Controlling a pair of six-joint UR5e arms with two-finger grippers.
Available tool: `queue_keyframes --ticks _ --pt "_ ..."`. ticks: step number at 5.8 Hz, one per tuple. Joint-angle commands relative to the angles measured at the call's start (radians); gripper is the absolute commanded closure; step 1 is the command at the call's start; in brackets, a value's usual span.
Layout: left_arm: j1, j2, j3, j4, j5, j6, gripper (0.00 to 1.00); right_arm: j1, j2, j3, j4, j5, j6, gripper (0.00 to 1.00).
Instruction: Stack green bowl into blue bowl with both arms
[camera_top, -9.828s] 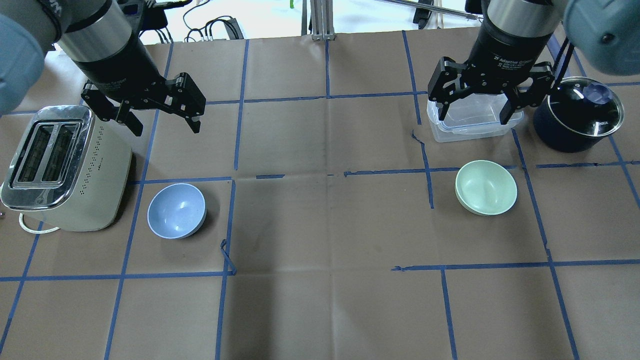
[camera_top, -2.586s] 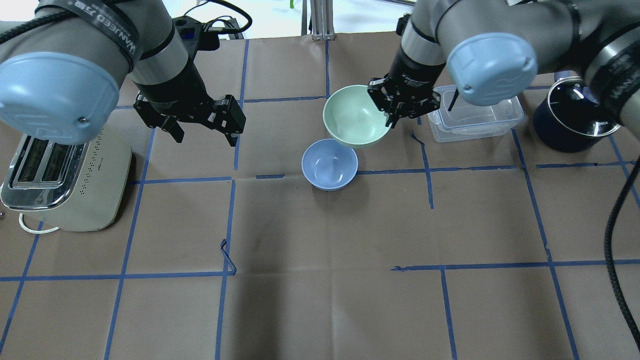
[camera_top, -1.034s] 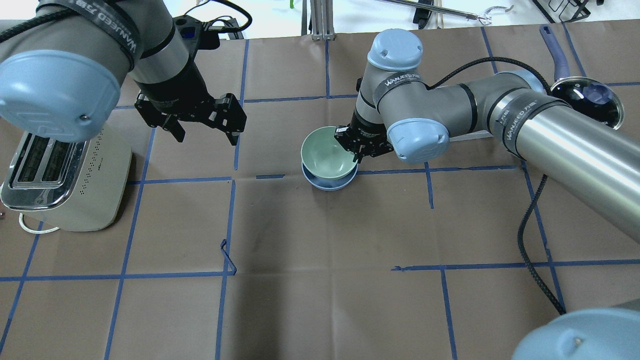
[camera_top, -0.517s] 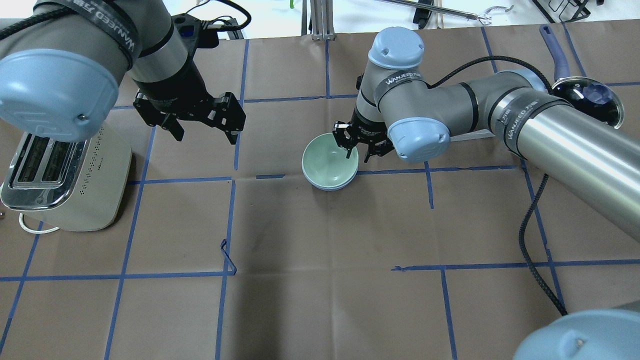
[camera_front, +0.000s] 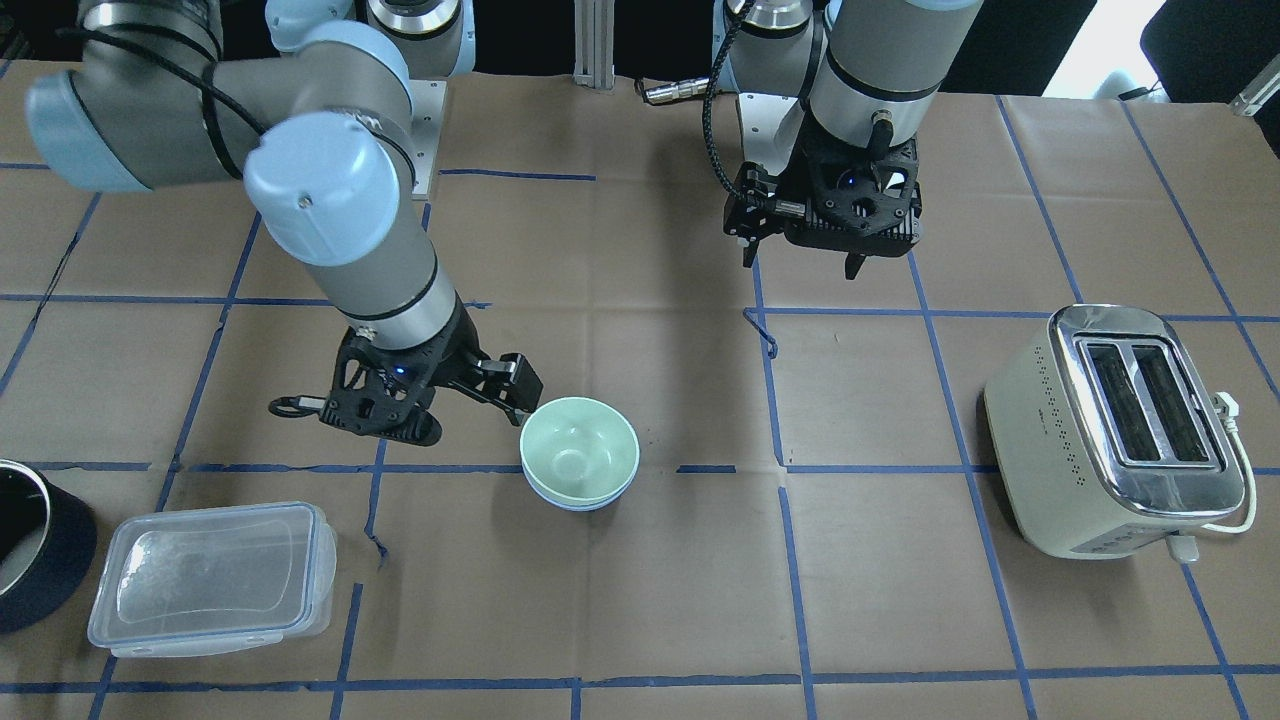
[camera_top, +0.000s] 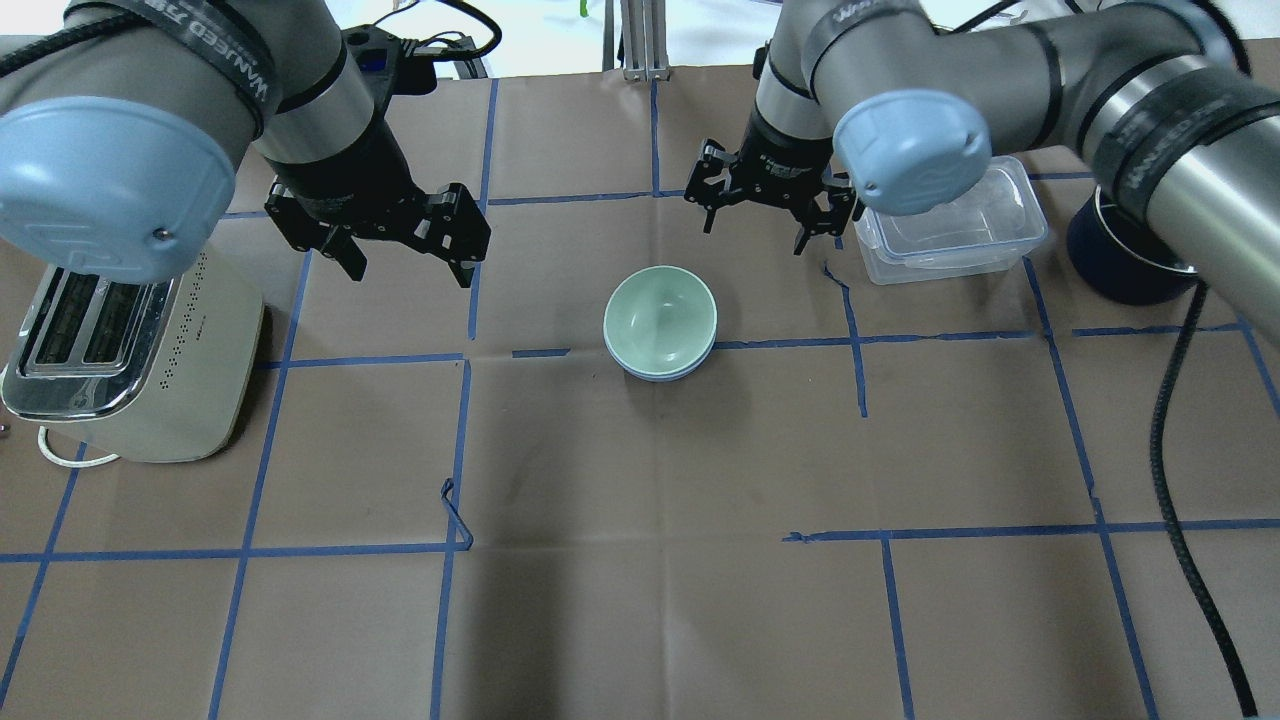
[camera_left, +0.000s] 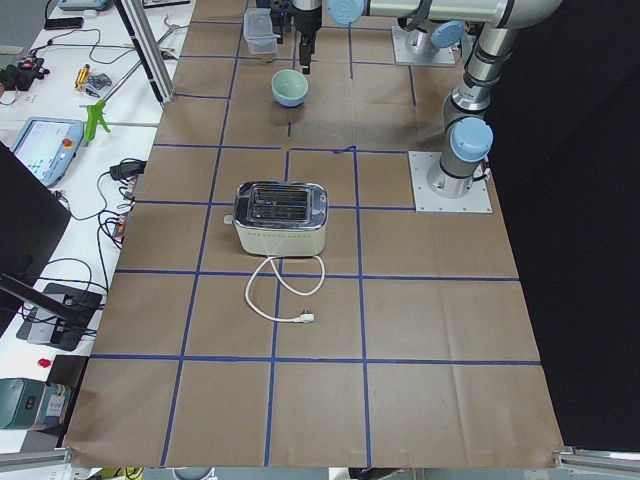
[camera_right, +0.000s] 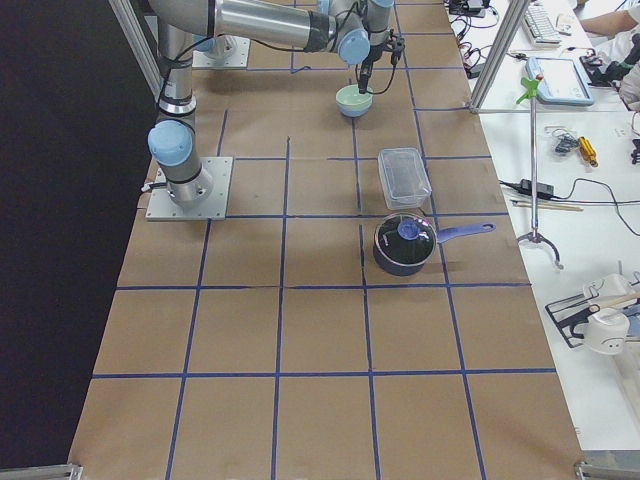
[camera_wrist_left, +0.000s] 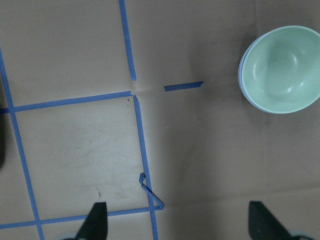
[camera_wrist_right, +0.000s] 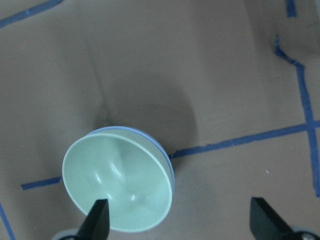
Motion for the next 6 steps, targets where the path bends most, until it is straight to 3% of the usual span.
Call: queue_keyframes --ticks 1,3,6 --pt "0.002 0.000 0.001 0.001 -0.007 0.000 0.02 -0.100 -0.128 -0.076 0.316 -0.097 -0.161 0.00" --pt "0.003 0.000 0.002 0.001 -0.007 0.000 0.02 -0.122 -0.240 -0.054 0.499 -0.138 -0.206 0.00" --pt "0.032 -0.026 0.059 0.000 -0.003 -0.012 0.02 -0.116 -0.291 0.042 0.416 -0.132 -0.196 0.00"
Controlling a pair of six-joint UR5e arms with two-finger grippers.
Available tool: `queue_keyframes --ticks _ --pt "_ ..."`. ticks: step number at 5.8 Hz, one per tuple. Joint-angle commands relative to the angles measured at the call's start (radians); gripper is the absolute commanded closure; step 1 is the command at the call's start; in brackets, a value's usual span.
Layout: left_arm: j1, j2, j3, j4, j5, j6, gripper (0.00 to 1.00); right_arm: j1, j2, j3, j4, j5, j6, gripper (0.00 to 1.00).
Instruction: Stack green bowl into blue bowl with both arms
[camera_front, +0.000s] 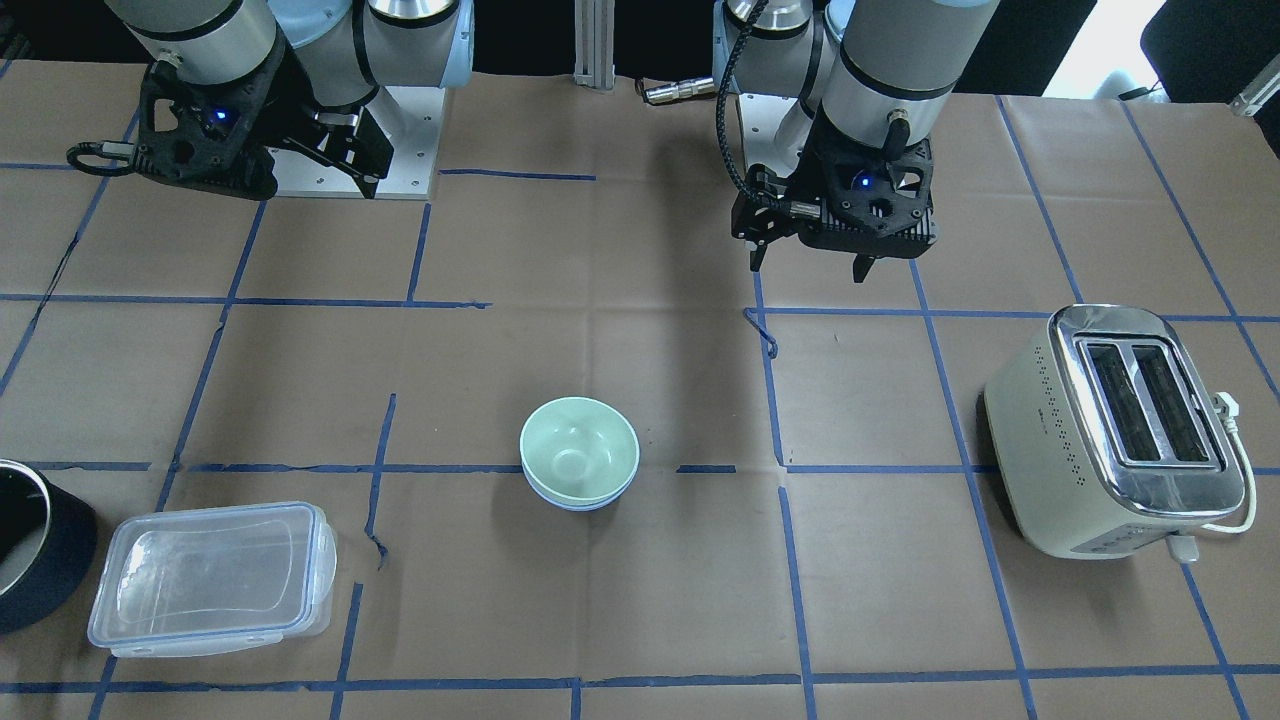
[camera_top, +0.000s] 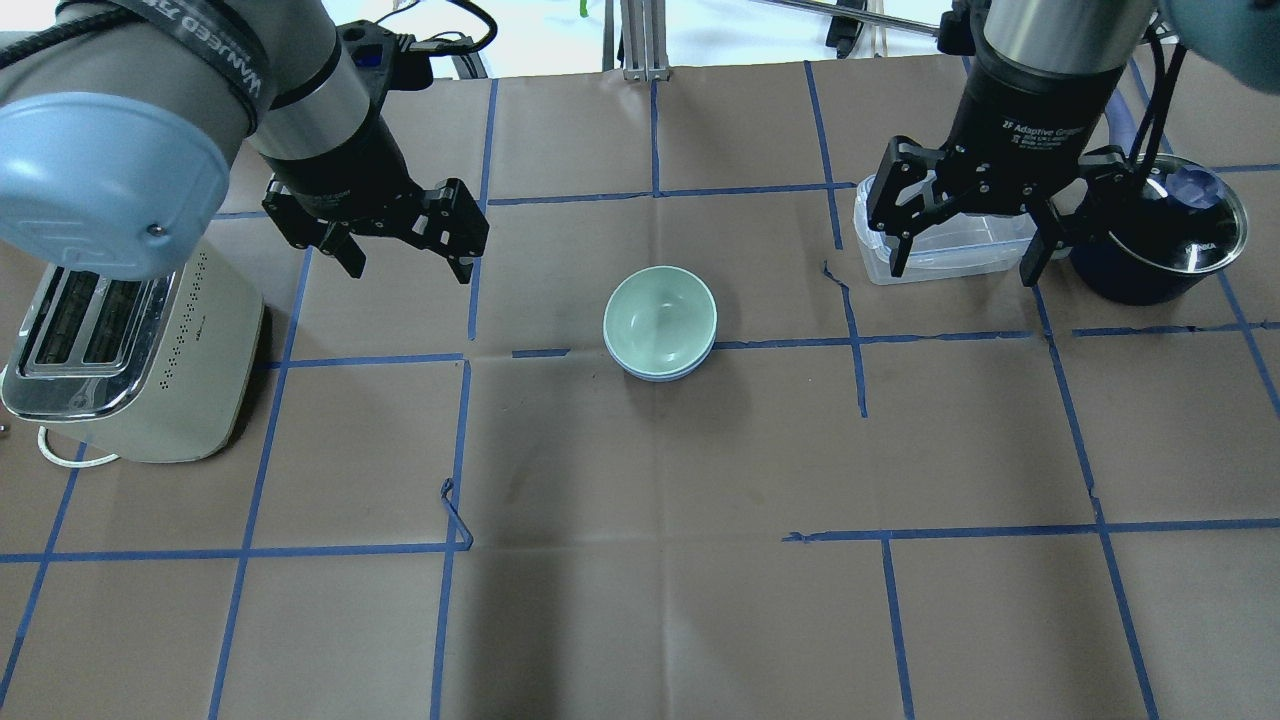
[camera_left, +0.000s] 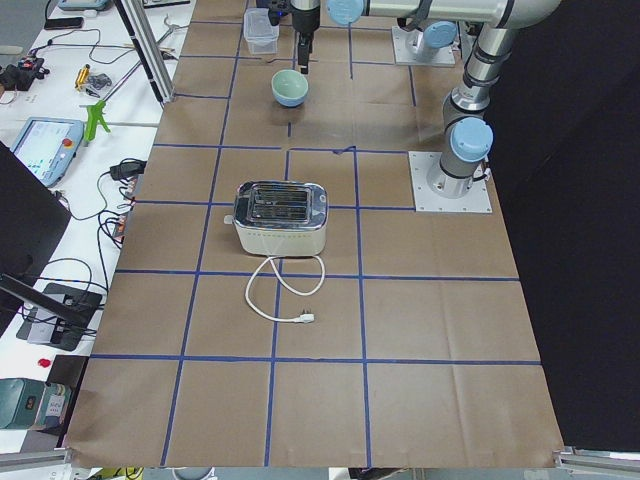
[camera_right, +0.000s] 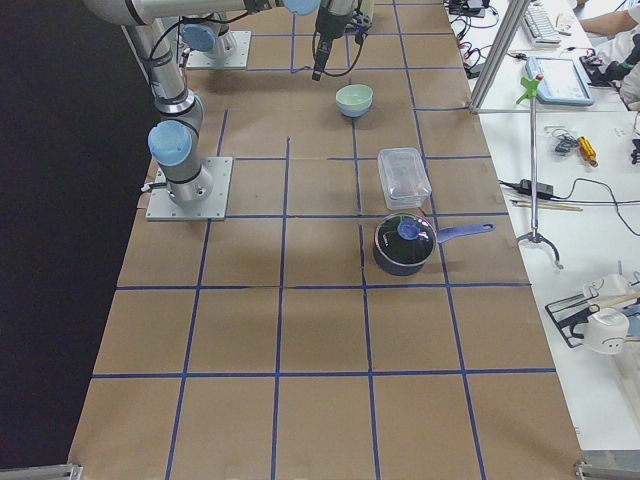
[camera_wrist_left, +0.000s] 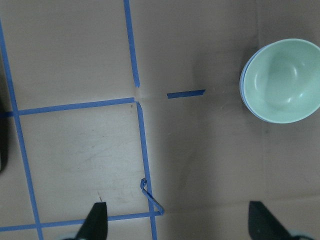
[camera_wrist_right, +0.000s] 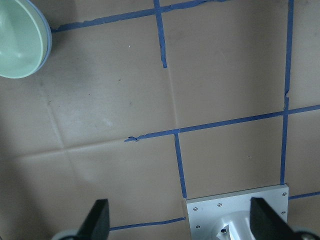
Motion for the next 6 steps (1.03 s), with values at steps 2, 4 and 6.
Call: queue_keyframes --ticks 2,4,6 --pt "0.011 -0.025 0.038 -0.003 0.004 -0.030 0.02 0.003 -0.008 0.016 -0.050 0.005 0.001 0.00" --pt "0.011 -0.022 0.038 -0.003 0.003 -0.031 0.02 0.003 -0.003 0.016 -0.087 0.002 0.001 0.00" --pt "0.011 -0.021 0.038 -0.003 -0.002 -0.027 0.02 0.003 -0.003 0.018 -0.092 0.002 0.001 0.00"
